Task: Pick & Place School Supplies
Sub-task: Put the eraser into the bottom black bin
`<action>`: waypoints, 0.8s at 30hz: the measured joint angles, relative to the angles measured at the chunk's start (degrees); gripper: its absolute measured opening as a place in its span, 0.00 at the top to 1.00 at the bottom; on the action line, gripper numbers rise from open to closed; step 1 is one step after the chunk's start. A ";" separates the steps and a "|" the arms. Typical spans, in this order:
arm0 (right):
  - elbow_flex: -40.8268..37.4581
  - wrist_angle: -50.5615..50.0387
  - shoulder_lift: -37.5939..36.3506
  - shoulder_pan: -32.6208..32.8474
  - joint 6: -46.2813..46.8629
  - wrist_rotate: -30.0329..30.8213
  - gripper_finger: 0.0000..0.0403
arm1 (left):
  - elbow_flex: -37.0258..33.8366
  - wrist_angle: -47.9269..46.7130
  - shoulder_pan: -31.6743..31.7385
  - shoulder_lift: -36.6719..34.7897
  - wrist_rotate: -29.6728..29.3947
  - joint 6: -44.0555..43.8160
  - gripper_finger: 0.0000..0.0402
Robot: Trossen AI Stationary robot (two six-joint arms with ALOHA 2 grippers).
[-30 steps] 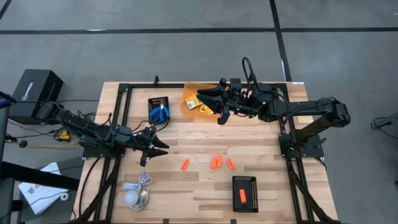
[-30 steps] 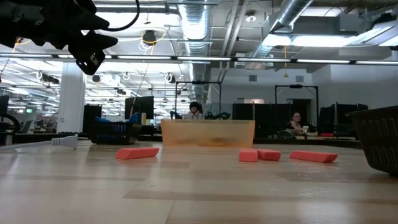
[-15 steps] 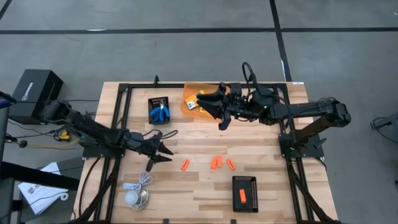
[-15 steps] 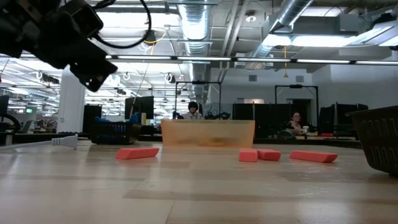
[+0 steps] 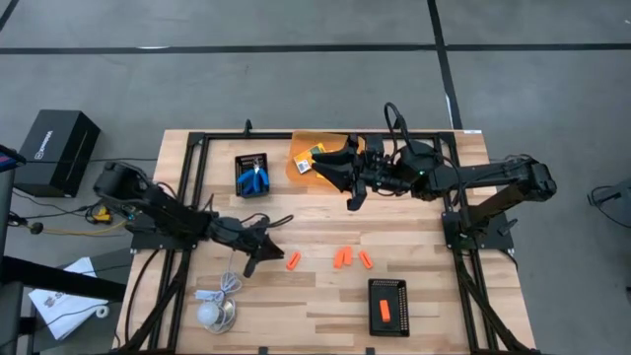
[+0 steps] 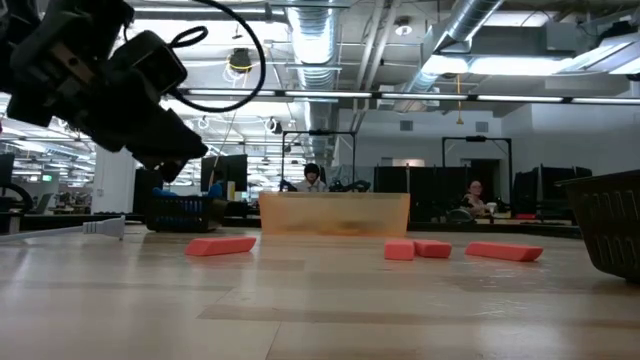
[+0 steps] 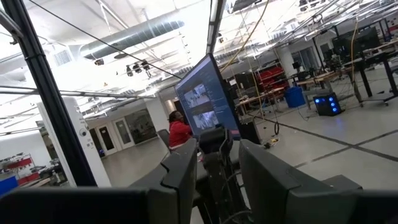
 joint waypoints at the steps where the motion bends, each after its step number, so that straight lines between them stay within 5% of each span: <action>1: 0.00 0.00 0.00 -0.02 -0.02 0.00 0.72 | 0.00 0.84 0.00 0.93 0.04 0.02 0.90; 11: 0.00 0.11 0.00 -0.02 0.01 0.00 0.72 | 3.03 3.12 2.54 10.74 4.64 0.35 0.99; 24: 0.00 0.34 0.00 -0.04 0.01 0.00 0.72 | 5.53 3.12 3.78 16.68 6.25 1.31 0.99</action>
